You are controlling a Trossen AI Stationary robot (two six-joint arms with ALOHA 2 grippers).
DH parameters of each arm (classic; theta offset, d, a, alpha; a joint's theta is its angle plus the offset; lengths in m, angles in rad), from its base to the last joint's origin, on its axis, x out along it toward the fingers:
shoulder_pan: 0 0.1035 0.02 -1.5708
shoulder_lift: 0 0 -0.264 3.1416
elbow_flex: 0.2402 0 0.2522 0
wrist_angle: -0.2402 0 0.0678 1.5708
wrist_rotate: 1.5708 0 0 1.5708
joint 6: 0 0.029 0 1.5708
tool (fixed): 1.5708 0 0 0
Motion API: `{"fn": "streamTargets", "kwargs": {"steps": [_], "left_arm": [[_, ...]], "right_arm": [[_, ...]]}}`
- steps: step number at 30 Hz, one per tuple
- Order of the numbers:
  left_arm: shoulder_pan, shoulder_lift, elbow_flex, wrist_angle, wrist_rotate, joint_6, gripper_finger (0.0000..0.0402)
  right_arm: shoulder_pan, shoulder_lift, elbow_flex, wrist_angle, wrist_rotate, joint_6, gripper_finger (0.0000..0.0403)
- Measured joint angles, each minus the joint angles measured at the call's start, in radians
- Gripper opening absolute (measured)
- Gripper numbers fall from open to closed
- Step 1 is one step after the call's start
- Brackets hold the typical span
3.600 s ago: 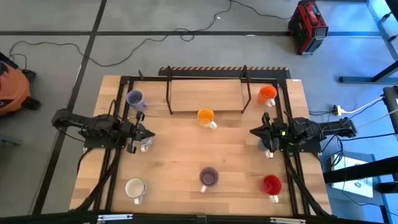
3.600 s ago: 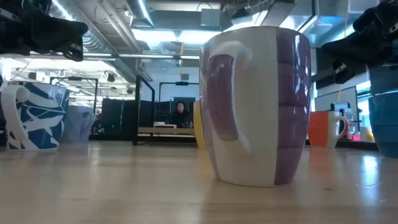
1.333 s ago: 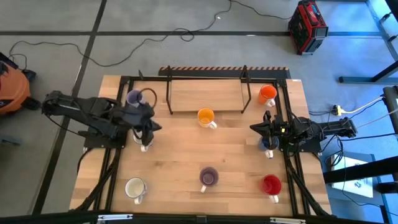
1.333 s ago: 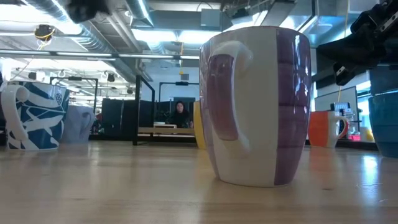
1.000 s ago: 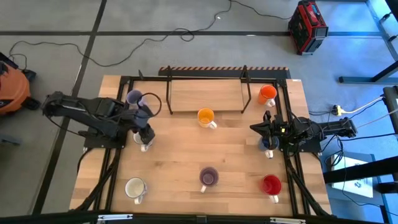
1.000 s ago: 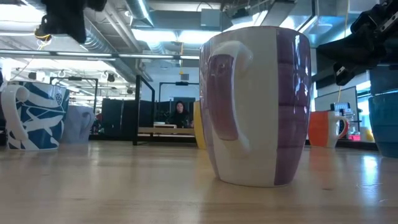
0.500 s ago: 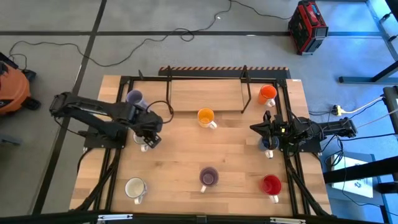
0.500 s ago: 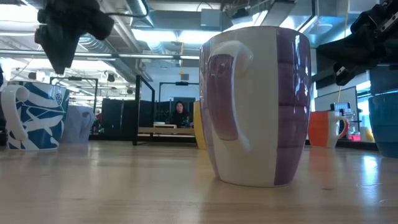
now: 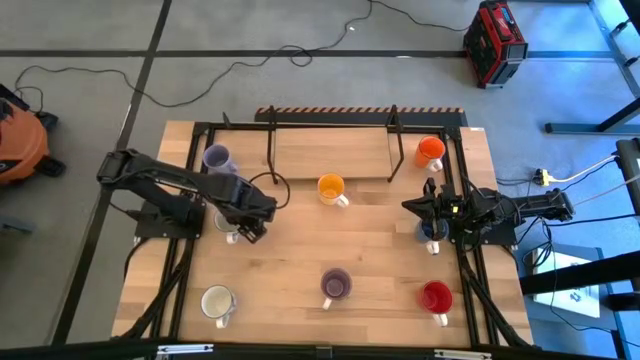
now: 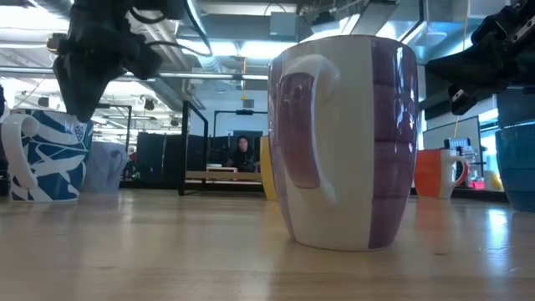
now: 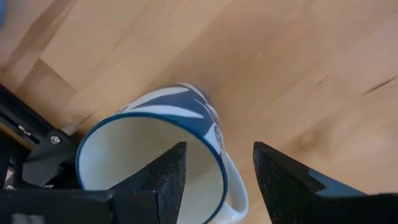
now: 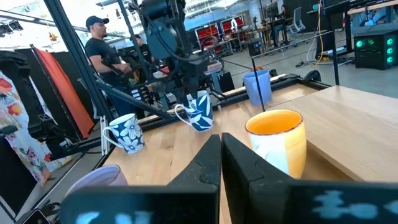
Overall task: Place coffee mugs
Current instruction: Put the top blue patterned mug on the shelf
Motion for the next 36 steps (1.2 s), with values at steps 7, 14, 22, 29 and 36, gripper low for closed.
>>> {"fn": "streamTargets", "kwargs": {"steps": [7, 14, 22, 29, 36], "left_arm": [[0.000, 0.020, -0.068, 0.084, -0.004, -0.005, 0.0178], [0.000, 0.020, -0.114, 0.125, 0.013, -0.002, 0.0125], [-0.003, 0.020, -0.088, 0.168, 0.032, 0.069, 0.0017], [-0.005, 0.020, 0.072, 0.190, -0.017, 0.058, 0.0018], [-0.007, 0.150, 0.242, 0.176, -0.045, 0.038, 0.0018]], "right_arm": [[0.000, 0.000, 0.000, 0.000, 0.000, 0.000, 0.0003], [0.000, 0.000, 0.000, 0.000, 0.000, 0.000, 0.0003], [0.000, 0.000, 0.000, 0.000, 0.000, 0.000, 0.0003], [0.000, 0.000, 0.000, 0.000, 0.000, 0.000, 0.0003], [0.000, 0.000, 0.000, -0.001, 0.000, 0.000, 0.0003]]}}
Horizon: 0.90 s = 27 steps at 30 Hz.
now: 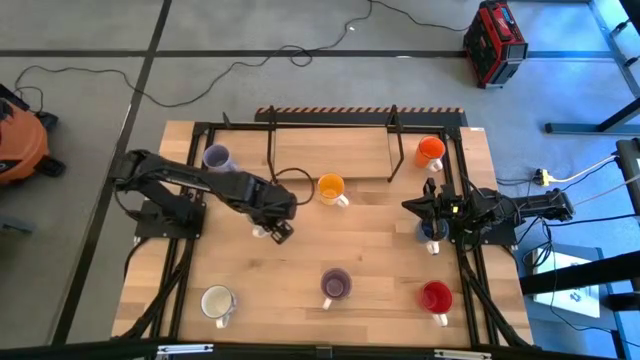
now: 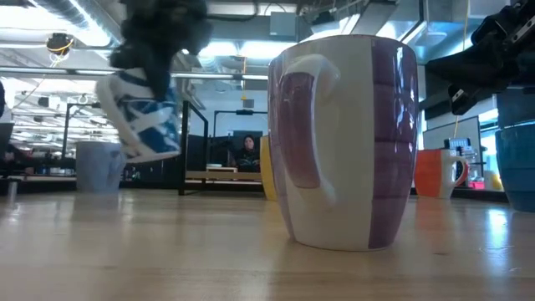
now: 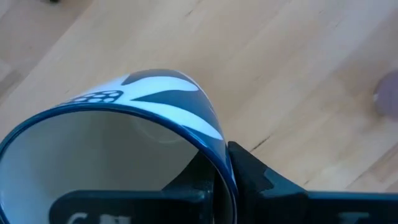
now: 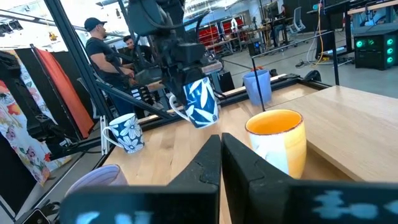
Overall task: Place coffee mugs
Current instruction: Put the top blue patterned mug on the shelf
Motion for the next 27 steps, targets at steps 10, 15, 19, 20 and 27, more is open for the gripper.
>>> {"fn": "streamTargets", "kwargs": {"steps": [10, 15, 19, 20, 27], "left_arm": [[0.019, 0.323, 0.270, -0.003, 0.031, 0.010, 0.0018], [0.028, 0.440, 0.377, -0.002, 0.041, 0.010, 0.0020], [0.029, 0.490, 0.426, 0.000, 0.041, 0.017, 0.0020], [0.029, 0.494, 0.430, 0.000, 0.041, 0.017, 0.0020], [0.029, 0.497, 0.432, 0.013, 0.050, 0.018, 0.0055]], "right_arm": [[0.000, 0.000, 0.000, -0.004, -0.001, 0.000, 0.0003], [0.000, 0.000, 0.000, -0.006, -0.001, 0.000, 0.0003], [0.000, 0.000, 0.000, -0.006, -0.003, 0.000, 0.0003], [0.000, 0.000, 0.000, -0.006, -0.010, 0.000, 0.0003], [0.000, 0.000, 0.000, -0.011, -0.052, 0.000, 0.0003]]}}
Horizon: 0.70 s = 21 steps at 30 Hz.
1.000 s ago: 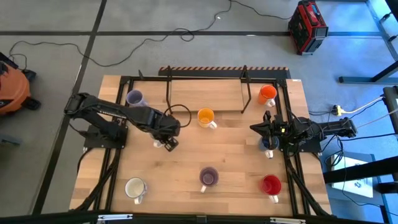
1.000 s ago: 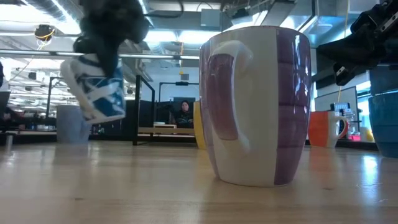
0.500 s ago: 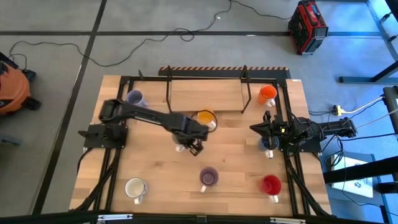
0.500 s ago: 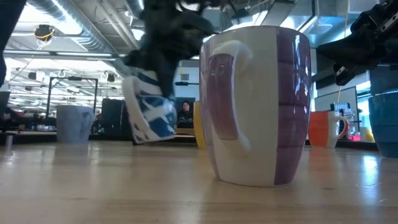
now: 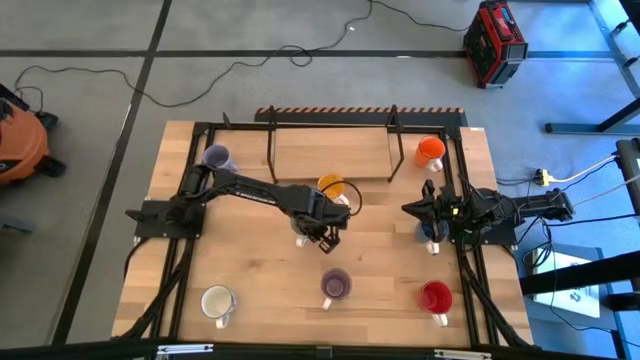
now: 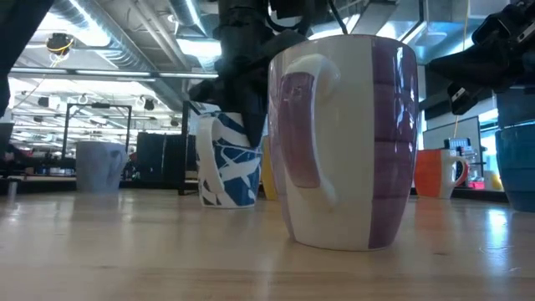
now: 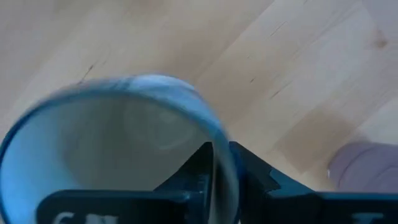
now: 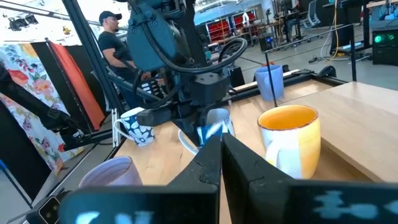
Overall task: Place coffee mugs
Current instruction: Put the top blue patterned mug on the shelf
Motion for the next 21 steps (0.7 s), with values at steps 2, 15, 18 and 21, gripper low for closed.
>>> {"fn": "streamTargets", "kwargs": {"steps": [2, 15, 18, 21], "left_arm": [[0.000, 0.000, 0.000, -0.004, 0.000, 0.001, 0.0069], [0.020, -0.164, 0.067, -0.110, 0.041, 0.283, 0.0107], [0.035, -0.218, 0.072, -0.102, -0.024, 0.427, 0.0107], [0.070, -0.224, 0.073, -0.094, -0.024, 0.543, 0.0108]], "right_arm": [[0.000, 0.000, 0.000, 0.000, 0.000, 0.000, 0.0003], [0.000, 0.000, 0.000, 0.001, 0.000, 0.001, 0.0003], [0.000, 0.000, 0.000, 0.003, 0.000, 0.001, 0.0003], [0.000, 0.000, 0.000, 0.003, -0.001, 0.001, 0.0003]]}}
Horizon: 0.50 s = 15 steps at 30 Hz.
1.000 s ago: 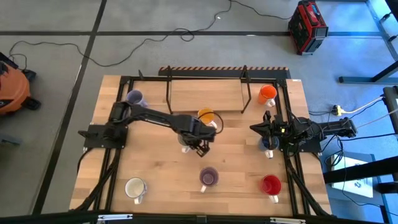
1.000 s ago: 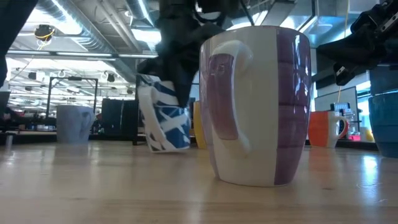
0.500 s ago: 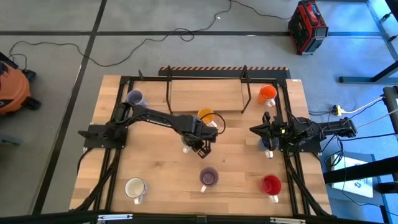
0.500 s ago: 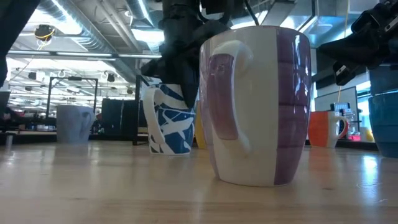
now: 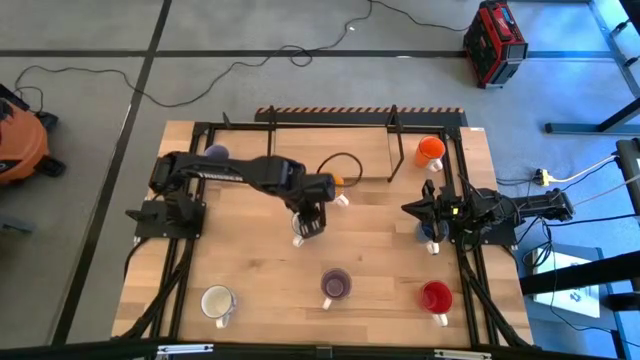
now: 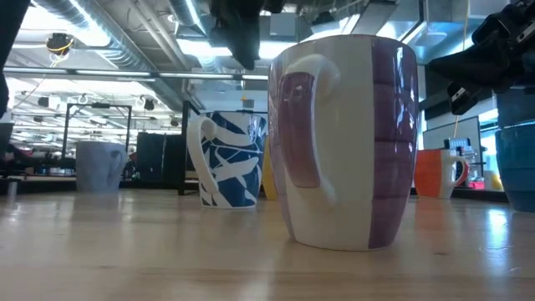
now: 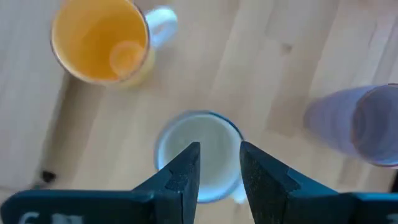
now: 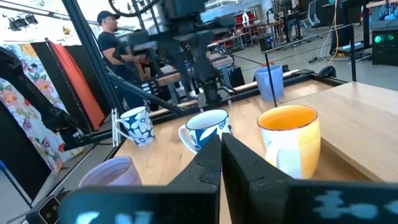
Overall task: Place coffee mugs
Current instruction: Put the top blue patterned mug on the shelf
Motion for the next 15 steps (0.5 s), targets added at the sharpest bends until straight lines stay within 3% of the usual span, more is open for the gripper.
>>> {"fn": "streamTargets", "kwargs": {"steps": [11, 15], "left_arm": [[0.103, 0.045, -0.029, 0.046, 0.163, 0.441, 0.0108], [0.093, 0.048, -0.068, 0.055, 0.167, 0.536, 0.0108]], "right_arm": [[0.000, 0.000, 0.000, 0.000, 0.002, 0.000, 0.0003], [0.000, 0.000, 0.000, 0.001, 0.010, 0.000, 0.0003]]}}
